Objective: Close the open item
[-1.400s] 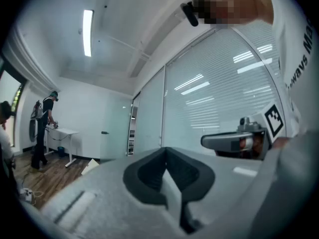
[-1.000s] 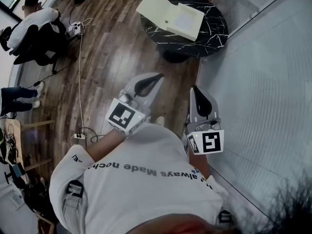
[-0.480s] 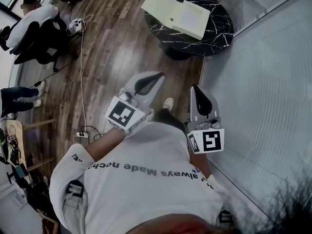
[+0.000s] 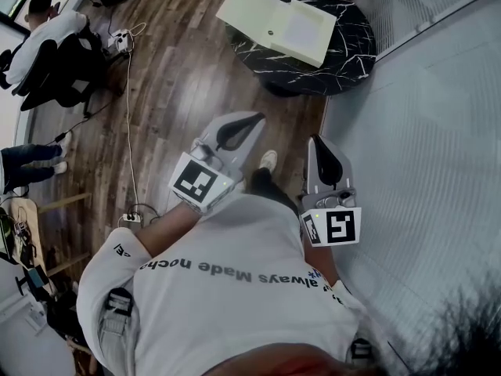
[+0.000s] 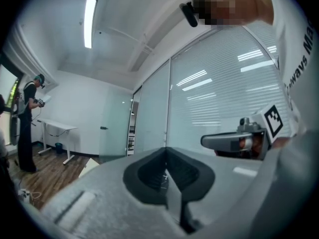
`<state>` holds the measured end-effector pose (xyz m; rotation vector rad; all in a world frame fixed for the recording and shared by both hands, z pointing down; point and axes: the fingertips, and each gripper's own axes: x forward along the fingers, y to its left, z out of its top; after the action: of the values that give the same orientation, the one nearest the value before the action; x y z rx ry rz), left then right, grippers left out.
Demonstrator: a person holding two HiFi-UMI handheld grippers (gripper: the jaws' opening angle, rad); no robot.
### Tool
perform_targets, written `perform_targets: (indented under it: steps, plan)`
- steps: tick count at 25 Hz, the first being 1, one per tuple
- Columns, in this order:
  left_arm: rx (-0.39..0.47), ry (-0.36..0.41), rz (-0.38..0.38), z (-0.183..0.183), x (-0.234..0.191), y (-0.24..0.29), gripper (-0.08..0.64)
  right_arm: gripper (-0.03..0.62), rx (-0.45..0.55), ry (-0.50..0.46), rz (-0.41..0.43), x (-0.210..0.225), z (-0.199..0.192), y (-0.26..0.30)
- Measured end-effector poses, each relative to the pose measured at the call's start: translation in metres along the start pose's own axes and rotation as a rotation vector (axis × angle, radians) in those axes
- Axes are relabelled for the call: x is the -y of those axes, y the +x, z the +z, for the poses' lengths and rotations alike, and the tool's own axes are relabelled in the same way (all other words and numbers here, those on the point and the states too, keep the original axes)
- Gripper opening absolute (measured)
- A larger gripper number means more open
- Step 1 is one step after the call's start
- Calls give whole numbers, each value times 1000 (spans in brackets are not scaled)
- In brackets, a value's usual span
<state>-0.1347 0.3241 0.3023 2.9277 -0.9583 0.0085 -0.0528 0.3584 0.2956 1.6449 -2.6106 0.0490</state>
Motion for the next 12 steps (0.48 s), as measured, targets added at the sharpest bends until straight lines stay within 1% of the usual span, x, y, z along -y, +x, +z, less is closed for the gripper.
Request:
perform_targets:
  steps: [8, 12]
  plan:
    - [-24, -18, -5, -2, -21, 101, 3, 2, -24, 27, -2, 89, -12, 37]
    - [-32, -25, -7, -5, -25, 149, 3, 2, -35, 9, -19, 135, -19, 50]
